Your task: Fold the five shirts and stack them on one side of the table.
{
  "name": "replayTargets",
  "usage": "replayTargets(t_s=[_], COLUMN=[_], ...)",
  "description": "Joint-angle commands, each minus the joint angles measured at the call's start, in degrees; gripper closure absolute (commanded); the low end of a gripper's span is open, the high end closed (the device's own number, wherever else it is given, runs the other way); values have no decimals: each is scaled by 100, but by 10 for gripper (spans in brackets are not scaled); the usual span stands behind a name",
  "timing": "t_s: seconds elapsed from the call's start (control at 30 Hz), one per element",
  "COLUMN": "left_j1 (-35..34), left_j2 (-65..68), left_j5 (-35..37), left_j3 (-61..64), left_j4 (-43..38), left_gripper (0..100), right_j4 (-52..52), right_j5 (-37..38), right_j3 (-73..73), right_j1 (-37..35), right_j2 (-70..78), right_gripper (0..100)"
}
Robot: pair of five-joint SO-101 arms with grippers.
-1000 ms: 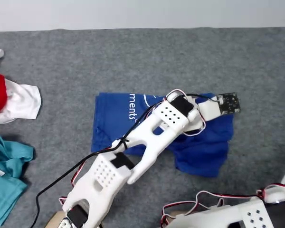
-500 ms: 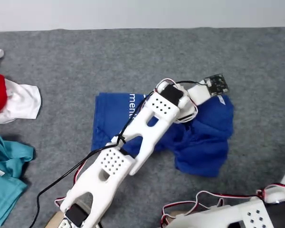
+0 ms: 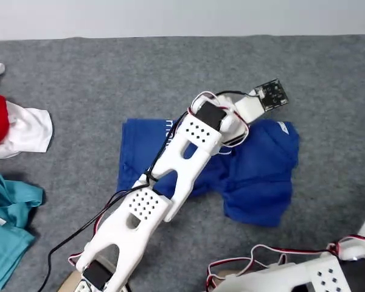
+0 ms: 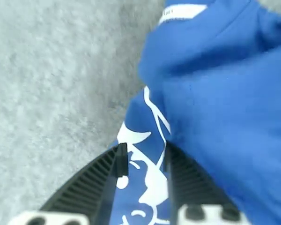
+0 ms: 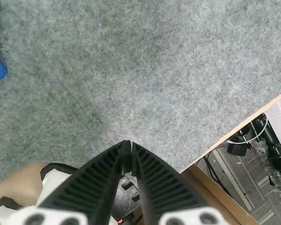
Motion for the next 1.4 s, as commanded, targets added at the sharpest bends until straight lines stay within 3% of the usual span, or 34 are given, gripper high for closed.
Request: replayTargets(t_s=[0.0, 0.17, 0.33, 0.53, 0.97, 1.17, 1.37], left_j1=[-9, -9, 193, 484, 853, 527, 642], left_j2=[-97, -97, -97, -413, -1618, -1178, -1073], left_j5=[70, 79, 97, 378, 325, 141, 158], left_j3=[-681, -769, -971, -866, 2369, 2545, 2448], left_j4=[273, 466, 1345, 1319, 1275, 1257, 1266], left_gripper=[907, 908, 908, 908, 961, 981, 981], right_j4=[-40, -40, -40, -40, -48, -84, -127], right_j5=[-35, -35, -35, -35, -35, -35, -35], right_j3=[-44, -44, -44, -44, -35, -26, 35], right_j1=[13, 13, 13, 13, 13, 13, 13], right_j2=[-57, -57, -57, -57, -57, -57, -57], right_gripper=[988, 988, 988, 988, 988, 988, 988])
